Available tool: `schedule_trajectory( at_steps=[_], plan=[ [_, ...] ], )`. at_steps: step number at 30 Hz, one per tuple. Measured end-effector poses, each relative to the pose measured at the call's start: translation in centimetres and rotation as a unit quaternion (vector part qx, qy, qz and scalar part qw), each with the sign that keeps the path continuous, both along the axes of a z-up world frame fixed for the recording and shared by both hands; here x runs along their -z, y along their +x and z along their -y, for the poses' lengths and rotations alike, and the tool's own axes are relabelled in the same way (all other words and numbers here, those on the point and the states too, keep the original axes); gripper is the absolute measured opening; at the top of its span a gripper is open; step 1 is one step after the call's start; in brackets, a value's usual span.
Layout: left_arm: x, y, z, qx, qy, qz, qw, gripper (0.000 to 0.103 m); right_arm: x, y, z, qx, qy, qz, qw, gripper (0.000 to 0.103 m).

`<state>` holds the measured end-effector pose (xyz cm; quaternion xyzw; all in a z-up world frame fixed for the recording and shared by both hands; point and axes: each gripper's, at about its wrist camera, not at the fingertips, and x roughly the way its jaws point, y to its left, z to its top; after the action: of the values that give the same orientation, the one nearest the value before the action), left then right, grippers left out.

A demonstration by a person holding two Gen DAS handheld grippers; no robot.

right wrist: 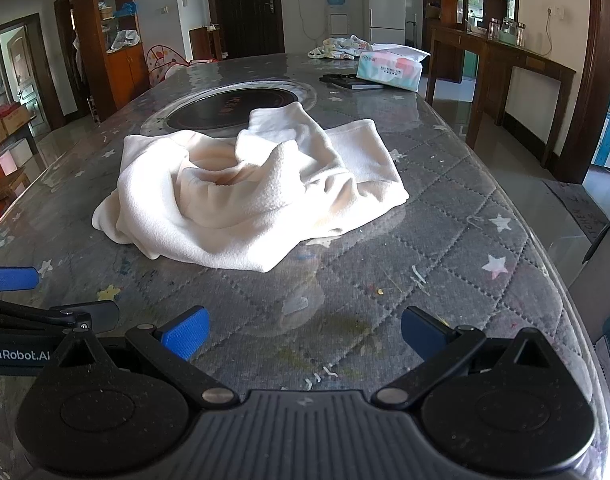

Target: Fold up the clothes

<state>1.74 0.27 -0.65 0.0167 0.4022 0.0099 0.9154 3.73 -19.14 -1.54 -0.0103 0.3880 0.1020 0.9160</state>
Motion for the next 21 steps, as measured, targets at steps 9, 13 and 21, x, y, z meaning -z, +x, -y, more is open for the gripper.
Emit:
schedule_trajectory(
  at_steps=[9, 13, 21],
  plan=[
    [0.07, 0.29, -0.02, 0.0, 0.001, -0.001, 1.0, 0.103, 0.07, 0.23, -0.07, 0.001, 0.0, -0.002, 1.0, 0.103],
    [0.11, 0.43, -0.06, 0.0, 0.001, -0.002, 1.0, 0.103, 0.13, 0.36, -0.12, 0.001, -0.001, -0.002, 1.0, 0.103],
    [0.25, 0.7, -0.13, 0.0, 0.0, -0.005, 1.0, 0.103, 0.28, 0.57, -0.18, 0.001, 0.0, -0.005, 1.0, 0.103]
  ],
)
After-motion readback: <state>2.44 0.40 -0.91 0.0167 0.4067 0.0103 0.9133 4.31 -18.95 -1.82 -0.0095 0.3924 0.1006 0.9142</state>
